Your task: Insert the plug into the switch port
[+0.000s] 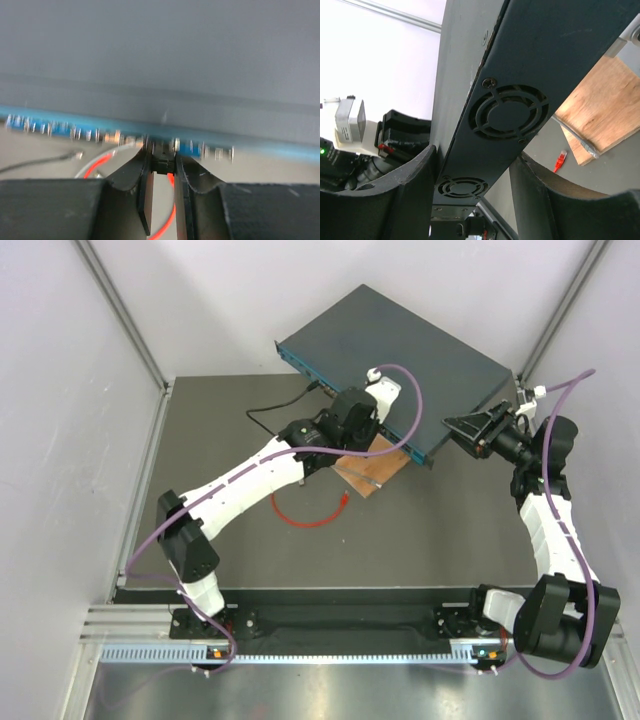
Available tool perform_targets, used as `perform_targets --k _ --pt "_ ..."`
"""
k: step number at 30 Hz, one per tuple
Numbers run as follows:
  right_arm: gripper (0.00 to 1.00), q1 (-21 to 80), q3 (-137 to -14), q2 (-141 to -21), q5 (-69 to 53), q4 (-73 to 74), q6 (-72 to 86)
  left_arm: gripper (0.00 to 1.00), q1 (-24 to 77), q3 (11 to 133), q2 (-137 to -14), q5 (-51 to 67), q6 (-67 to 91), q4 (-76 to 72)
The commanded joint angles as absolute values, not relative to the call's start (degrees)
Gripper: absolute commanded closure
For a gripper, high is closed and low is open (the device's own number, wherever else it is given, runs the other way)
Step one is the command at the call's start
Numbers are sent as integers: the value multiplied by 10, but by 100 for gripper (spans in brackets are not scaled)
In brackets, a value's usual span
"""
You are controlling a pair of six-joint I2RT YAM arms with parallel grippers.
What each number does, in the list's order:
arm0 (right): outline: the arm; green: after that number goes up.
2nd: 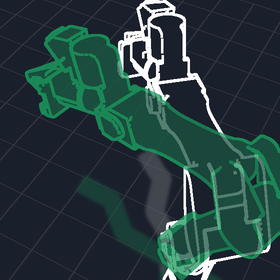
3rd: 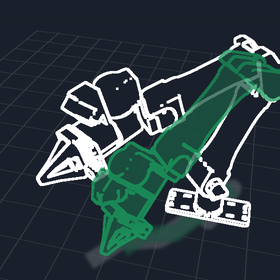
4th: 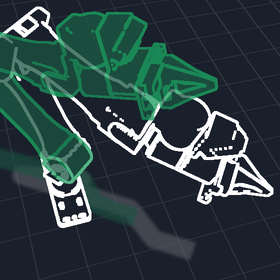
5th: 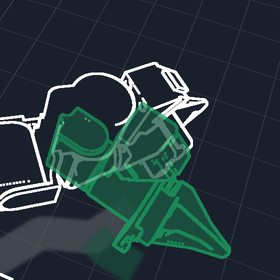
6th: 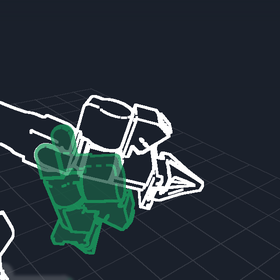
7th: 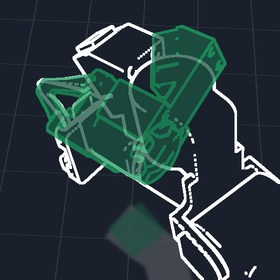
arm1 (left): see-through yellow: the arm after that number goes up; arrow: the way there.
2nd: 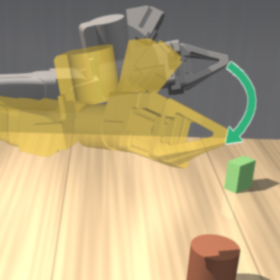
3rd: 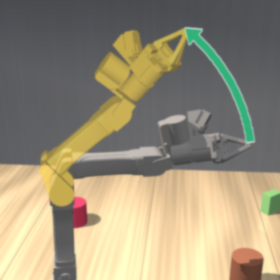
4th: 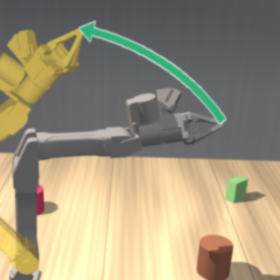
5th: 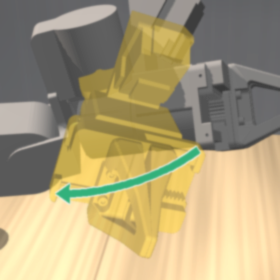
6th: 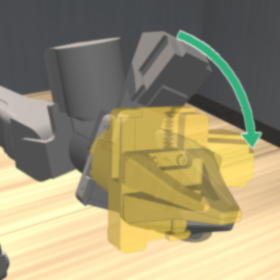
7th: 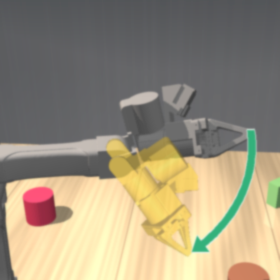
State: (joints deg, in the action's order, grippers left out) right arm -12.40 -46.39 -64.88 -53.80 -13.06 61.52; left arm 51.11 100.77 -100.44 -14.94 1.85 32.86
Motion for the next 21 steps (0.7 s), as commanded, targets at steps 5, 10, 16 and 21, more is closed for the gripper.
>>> perform_targets --k 5,10,16,21 --pt "100 -80 -465 -637 -563 -154 559 92 511 1013 -1007 -105 26 4" --pt "100 -79 -466 -637 -563 -153 558 68 511 1010 -1007 -99 25 9" --pt "100 -79 -475 -641 -563 -134 547 51 510 945 -955 -112 5 47" --pt "100 -82 -482 -642 -564 -126 540 44 507 843 -855 -113 -8 68"
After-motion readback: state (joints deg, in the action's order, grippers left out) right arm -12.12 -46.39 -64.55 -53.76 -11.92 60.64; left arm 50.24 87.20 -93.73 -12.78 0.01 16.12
